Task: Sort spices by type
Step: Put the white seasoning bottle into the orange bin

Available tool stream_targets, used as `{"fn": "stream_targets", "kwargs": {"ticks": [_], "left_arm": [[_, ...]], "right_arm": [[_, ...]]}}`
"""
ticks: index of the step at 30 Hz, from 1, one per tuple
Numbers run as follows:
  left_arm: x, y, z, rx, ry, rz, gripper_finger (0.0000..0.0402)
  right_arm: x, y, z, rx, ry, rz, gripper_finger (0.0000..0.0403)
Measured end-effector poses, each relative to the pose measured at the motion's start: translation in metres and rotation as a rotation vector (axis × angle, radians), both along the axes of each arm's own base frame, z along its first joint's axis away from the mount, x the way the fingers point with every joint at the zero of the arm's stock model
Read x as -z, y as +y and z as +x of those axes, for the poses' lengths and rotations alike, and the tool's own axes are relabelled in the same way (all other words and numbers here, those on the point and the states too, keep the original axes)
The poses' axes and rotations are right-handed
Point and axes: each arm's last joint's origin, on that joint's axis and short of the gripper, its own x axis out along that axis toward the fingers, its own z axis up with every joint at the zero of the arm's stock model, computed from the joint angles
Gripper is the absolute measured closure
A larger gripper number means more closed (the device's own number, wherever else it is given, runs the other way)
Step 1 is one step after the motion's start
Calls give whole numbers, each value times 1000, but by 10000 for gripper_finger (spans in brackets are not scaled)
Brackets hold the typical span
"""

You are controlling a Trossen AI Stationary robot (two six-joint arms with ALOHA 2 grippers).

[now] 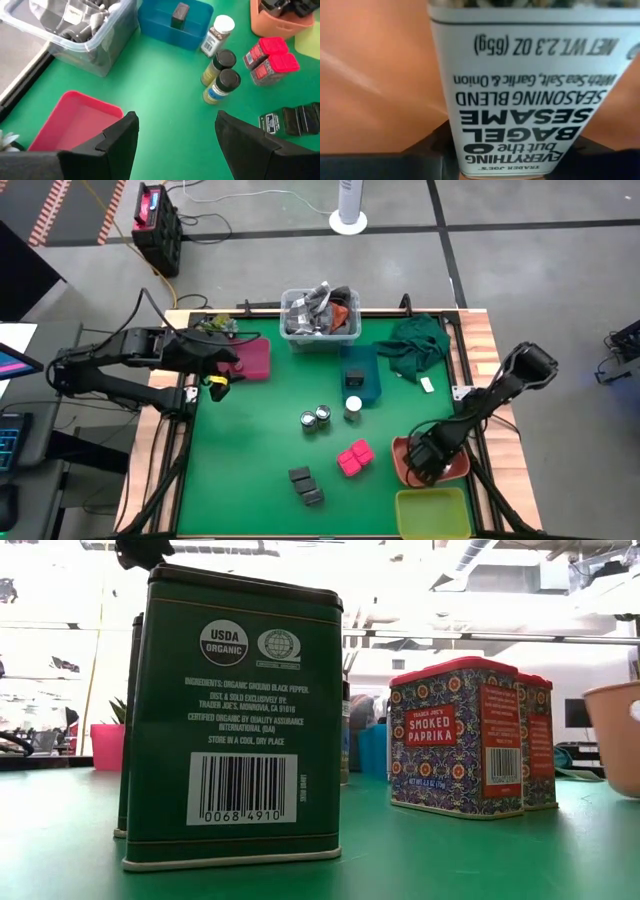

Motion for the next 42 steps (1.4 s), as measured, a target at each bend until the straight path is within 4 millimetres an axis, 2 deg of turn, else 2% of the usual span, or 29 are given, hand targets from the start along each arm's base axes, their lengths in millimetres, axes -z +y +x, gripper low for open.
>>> {"fn": "stream_targets", "kwargs": {"ticks": [7,13,17,21,26,32,39,42], "left_arm": [[-8,1,-3,-8,-22,41,152],[-9,1,-1,-14,-29,37,152],[-10,1,8,-13,-56,38,152],[-11,1,38,71,-123,69,152],[1,1,99,203,-184,129,152],[25,-6,163,359,-249,248,152],[45,-14,210,446,-307,561,152],[47,-18,222,378,-356,651,152]], "right_arm": [[-12,-7,1,54,-21,35,184],[-44,-18,4,107,-24,136,184],[-64,-28,3,129,1,269,184],[-90,-40,6,196,-109,335,180],[-121,-65,13,383,-348,378,180],[-136,-89,23,526,-485,481,178],[-157,-114,46,560,-684,712,178],[-167,-129,52,626,-735,801,178]]}}
